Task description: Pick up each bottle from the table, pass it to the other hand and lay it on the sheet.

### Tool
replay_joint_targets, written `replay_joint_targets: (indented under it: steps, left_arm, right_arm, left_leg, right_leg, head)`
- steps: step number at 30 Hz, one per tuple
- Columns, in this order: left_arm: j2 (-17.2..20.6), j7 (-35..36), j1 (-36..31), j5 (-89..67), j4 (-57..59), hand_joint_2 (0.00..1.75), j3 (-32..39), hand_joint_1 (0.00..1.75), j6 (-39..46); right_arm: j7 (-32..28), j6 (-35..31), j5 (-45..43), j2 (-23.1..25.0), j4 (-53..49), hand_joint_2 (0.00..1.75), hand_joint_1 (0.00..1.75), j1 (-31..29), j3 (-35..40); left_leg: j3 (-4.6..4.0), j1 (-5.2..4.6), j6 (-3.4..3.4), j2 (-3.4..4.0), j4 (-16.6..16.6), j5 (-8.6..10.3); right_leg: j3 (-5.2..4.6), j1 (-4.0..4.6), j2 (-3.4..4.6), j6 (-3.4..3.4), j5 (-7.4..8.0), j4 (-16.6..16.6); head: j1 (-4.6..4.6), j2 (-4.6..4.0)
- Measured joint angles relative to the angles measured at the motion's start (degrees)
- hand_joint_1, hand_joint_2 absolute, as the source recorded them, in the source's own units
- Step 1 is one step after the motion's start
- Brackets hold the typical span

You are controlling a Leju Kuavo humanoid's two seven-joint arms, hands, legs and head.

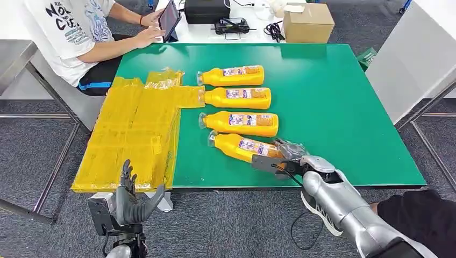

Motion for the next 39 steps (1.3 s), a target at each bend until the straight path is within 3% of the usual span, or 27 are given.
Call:
replay_joint_targets:
  steps: [1, 3, 4, 18, 20, 22, 28, 33, 39]
  left_arm:
    - [-0.02, 0.0, -0.03, 0.0, 0.11, 1.75, 0.0, 0.0, -0.02]
    - [-0.11, 0.0, -0.07, 0.0, 0.31, 1.75, 0.0, 0.0, -0.02]
    - [-0.13, -0.02, -0.08, 0.0, 0.37, 1.75, 0.0, 0.0, -0.02]
    - [-0.17, -0.02, -0.2, 0.07, 0.92, 1.75, -0.02, 0.0, -0.02]
    - [-0.17, -0.02, -0.26, 0.04, 1.05, 1.75, -0.02, 0.0, -0.02]
    - [-0.17, -0.02, -0.25, 0.07, 1.16, 1.75, -0.02, 0.0, -0.02]
    - [-0.17, -0.02, -0.23, 0.15, 1.18, 1.75, -0.04, 0.0, 0.11]
    - [-0.17, -0.02, -0.06, 0.15, 1.18, 1.75, -0.04, 0.0, 0.28]
    - [-0.15, -0.63, 1.26, 0.39, 0.46, 1.75, -0.02, 0.0, 1.61]
  right_arm:
    - [-0.09, -0.53, -0.27, 0.09, 0.13, 1.75, 0.99, -0.08, 0.07]
    - [-0.11, -1.8, -0.59, 0.57, 0.48, 1.75, 1.03, -0.09, 0.29]
    - [-0.11, -2.19, -0.7, 0.79, 0.7, 1.75, 1.31, -0.11, 0.42]
    - [-0.18, -5.23, -1.16, 3.24, 3.43, 1.75, 1.34, -0.04, 0.59]
    - [-0.18, -5.25, -1.16, 3.37, 3.69, 1.75, 1.48, -0.06, 0.59]
    - [-0.2, -5.34, -1.16, 3.43, 3.8, 1.75, 1.73, -0.06, 0.59]
    - [-0.72, -9.14, -0.53, 4.29, 4.2, 1.75, 1.75, 0.87, -0.66]
    - [-3.84, -16.16, -0.7, 5.16, 0.96, 1.75, 1.75, 5.09, -4.19]
    - [-15.33, -31.0, -2.73, 8.78, -17.77, 1.75, 1.75, 17.99, -14.79]
  left_leg:
    - [0.0, 0.0, 0.0, 0.01, 0.0, 0.0]
    - [0.01, 0.0, 0.0, 0.01, 0.0, 0.0]
    - [0.01, 0.0, 0.0, 0.01, 0.0, 0.0]
    - [0.02, 0.0, 0.0, 0.04, 0.0, 0.0]
    - [0.02, 0.0, 0.0, 0.04, 0.0, 0.0]
    - [0.02, 0.01, 0.0, 0.04, 0.0, 0.0]
    - [0.03, 0.01, 0.0, 0.04, 0.0, 0.0]
    - [-0.02, 0.01, 0.0, -0.09, 0.0, 0.0]
    - [-0.13, 0.02, -0.04, -0.11, -0.01, -0.06]
  right_leg:
    - [0.0, 0.0, 0.0, 0.0, 0.0, 0.0]
    - [0.0, 0.0, 0.0, 0.0, 0.0, 0.0]
    - [0.0, 0.0, 0.0, 0.0, 0.0, 0.0]
    - [0.0, 0.0, 0.01, 0.0, 0.0, 0.0]
    - [0.0, 0.0, 0.01, 0.0, 0.0, 0.0]
    - [0.0, 0.0, 0.01, 0.0, 0.0, 0.0]
    - [0.0, 0.01, 0.01, 0.0, 0.0, 0.0]
    - [-0.01, 0.0, -0.06, 0.0, -0.01, 0.0]
    - [-0.13, 0.01, -0.07, -0.01, -0.07, 0.01]
  head:
    - [0.02, 0.0]
    - [0.02, 0.0]
    - [0.02, 0.0]
    - [0.02, 0.0]
    - [0.02, 0.0]
    - [0.02, 0.0]
    - [0.02, 0.0]
    - [0.02, 0.0]
    - [0.0, 0.0]
